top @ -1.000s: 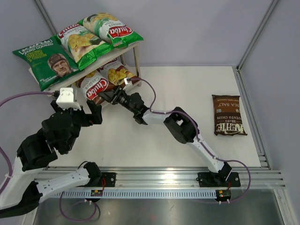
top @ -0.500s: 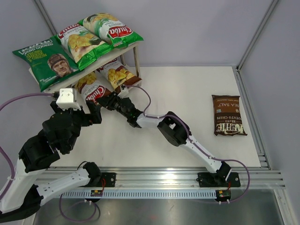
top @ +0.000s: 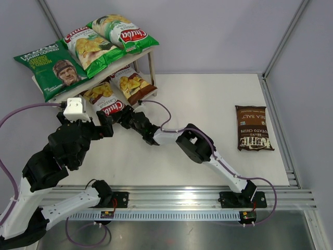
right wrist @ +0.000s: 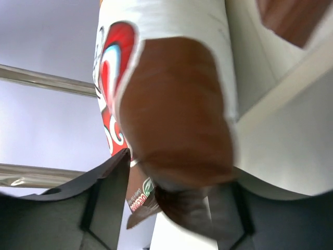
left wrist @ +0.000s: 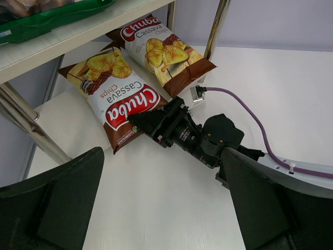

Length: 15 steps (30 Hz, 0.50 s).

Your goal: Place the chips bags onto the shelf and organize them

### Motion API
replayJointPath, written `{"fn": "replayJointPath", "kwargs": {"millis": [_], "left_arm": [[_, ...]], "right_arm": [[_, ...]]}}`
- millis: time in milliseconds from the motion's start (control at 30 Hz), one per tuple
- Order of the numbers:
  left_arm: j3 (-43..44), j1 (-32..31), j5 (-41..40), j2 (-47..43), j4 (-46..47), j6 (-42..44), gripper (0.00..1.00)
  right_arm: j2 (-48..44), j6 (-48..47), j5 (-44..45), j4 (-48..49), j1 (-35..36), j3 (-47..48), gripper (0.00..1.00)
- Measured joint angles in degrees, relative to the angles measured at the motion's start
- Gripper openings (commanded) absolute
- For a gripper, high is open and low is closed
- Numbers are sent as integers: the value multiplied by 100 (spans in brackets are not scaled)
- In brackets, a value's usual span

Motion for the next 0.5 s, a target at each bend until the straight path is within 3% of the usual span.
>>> {"fn": "replayJointPath", "kwargs": {"millis": [233, 500], "left_arm": [[-22, 57, 20, 0, 35, 11, 99], [-94, 101, 59, 0, 55, 15, 99]], "right_arm": [[-339, 125, 66, -66, 0, -627, 59], [-505, 310, 87, 186, 0, -935, 34]]}}
